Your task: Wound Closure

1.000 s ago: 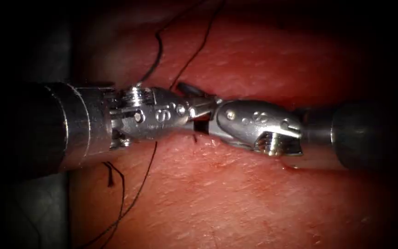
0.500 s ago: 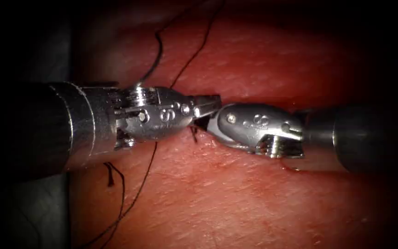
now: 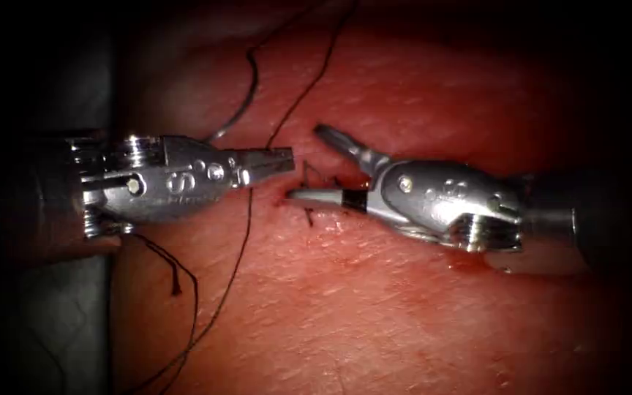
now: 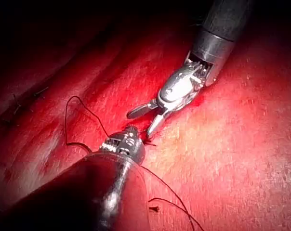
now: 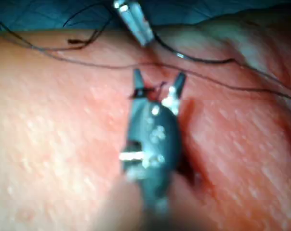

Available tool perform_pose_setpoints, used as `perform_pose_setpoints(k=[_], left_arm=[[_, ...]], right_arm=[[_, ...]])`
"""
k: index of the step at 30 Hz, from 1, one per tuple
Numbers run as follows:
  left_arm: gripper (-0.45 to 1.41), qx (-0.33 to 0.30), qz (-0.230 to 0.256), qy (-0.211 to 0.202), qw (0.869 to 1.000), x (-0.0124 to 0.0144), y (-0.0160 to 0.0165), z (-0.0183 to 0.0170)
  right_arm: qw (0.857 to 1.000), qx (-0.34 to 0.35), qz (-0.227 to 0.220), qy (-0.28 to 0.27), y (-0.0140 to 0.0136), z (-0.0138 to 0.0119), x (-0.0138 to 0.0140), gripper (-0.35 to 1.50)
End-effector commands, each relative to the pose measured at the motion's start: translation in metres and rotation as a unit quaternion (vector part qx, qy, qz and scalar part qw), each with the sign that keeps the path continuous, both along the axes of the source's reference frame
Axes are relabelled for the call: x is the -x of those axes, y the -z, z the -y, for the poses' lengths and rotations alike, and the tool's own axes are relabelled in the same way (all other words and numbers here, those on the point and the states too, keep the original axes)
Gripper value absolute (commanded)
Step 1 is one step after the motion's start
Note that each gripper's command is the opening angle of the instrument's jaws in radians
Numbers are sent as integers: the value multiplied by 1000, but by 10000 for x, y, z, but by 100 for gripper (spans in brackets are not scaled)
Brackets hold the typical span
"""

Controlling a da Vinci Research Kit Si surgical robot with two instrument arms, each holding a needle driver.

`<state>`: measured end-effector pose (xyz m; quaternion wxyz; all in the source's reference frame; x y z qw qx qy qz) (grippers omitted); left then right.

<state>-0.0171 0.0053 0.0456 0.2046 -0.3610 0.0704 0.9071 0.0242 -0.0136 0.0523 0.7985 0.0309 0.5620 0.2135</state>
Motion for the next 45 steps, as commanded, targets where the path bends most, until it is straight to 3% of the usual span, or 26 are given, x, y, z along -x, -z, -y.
perform_pose_setpoints(k=[1, 5, 10, 16, 23, 33, 34, 38, 41, 45], left_arm=[[-45, 4, 1, 2, 1000, -3, -6, 2], [-45, 10, -1, 8, 1000, -28, -9, 1], [-45, 12, -5, 24, 1000, -63, -37, -10], [-45, 2, 9, 42, 999, -83, -77, -9], [-45, -7, 13, 69, 997, -132, -139, -58], [-45, -46, 96, 86, 991, -135, -197, -41], [-42, -50, 99, 89, 990, -135, -197, -42], [14, -50, 110, 109, 987, -135, -201, -50], [37, -45, 111, 116, 986, -136, -211, -51], [46, -45, 114, 121, 985, -138, -223, -47]], right_arm=[[1000, -2, 2, -2, -4, 9, 9, 130], [1000, 1, -2, -6, -1, 12, 25, 128], [1000, 2, -2, -7, 1, 14, 33, 126], [1000, 2, -1, -7, 0, 14, 33, 125], [1000, 2, -1, -7, 0, 15, 34, 123], [1000, 3, 0, -9, -2, 16, 32, 119], [1000, 4, 1, -9, -2, 16, 32, 118], [1000, 4, 1, -9, -2, 17, 31, 118], [1000, 4, 1, -9, -2, 17, 31, 118], [1000, 4, 1, -9, -1, 18, 31, 118]])
